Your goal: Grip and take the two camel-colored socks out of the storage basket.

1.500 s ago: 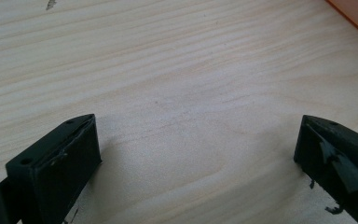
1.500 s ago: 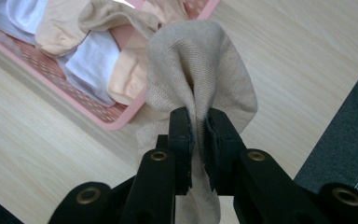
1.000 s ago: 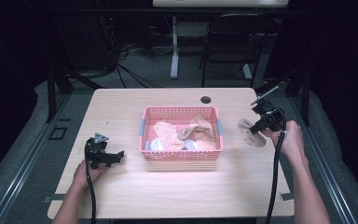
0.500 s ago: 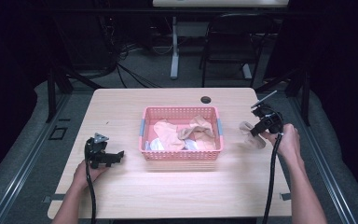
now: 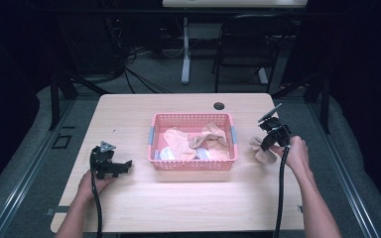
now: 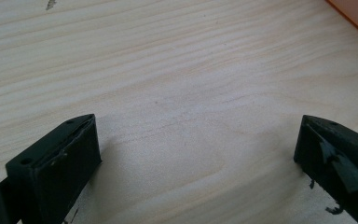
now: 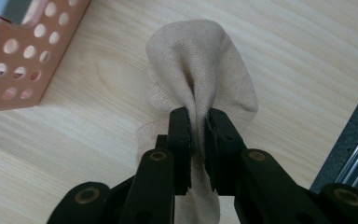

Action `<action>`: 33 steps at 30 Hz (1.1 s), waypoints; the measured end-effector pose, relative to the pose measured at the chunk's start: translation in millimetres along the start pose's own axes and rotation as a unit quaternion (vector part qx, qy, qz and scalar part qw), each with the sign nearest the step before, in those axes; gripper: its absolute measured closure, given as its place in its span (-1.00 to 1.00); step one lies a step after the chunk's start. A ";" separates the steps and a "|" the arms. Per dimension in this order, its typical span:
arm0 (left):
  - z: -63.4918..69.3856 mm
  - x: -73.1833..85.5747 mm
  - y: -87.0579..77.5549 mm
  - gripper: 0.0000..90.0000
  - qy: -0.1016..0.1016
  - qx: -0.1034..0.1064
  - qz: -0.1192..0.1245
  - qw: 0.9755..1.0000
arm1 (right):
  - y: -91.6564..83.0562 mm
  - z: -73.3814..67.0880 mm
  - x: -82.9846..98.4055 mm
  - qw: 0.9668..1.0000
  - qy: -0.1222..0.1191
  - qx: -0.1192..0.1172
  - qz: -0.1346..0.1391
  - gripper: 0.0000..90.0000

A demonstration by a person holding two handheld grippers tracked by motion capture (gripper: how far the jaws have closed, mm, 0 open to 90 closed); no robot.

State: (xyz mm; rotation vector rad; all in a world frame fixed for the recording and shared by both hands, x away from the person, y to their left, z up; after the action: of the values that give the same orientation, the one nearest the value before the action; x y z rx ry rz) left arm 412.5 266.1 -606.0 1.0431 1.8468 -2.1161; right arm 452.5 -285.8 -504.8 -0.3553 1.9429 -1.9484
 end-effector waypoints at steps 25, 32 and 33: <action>0.0 0.0 0.0 -1.00 0.000 0.000 0.000 1.000 | 5.9 4.6 3.2 0.999 0.023 -0.028 0.013 -0.68; 0.0 0.0 0.0 -1.00 0.000 0.000 0.000 1.000 | -11.9 -3.7 2.3 0.999 0.005 -0.036 0.024 -0.93; 0.0 0.0 0.0 -1.00 0.000 0.000 0.000 1.000 | -14.3 -4.6 2.1 0.999 0.001 -0.037 0.024 -0.94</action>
State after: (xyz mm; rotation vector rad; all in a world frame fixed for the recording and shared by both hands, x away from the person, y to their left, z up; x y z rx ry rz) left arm 412.5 266.1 -606.0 1.0431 1.8467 -2.1163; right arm 447.5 -282.7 -490.8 -0.3241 2.0099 -1.8518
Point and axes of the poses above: each handheld gripper's, and its own axes: y roughly forward along the jaws, x roughly out of its underside, z roughly to its right, the point moved 2 cm from there along y, roughly forward along the jaws, and after that the axes turned 10 degrees about -z, right-handed, at the moved point
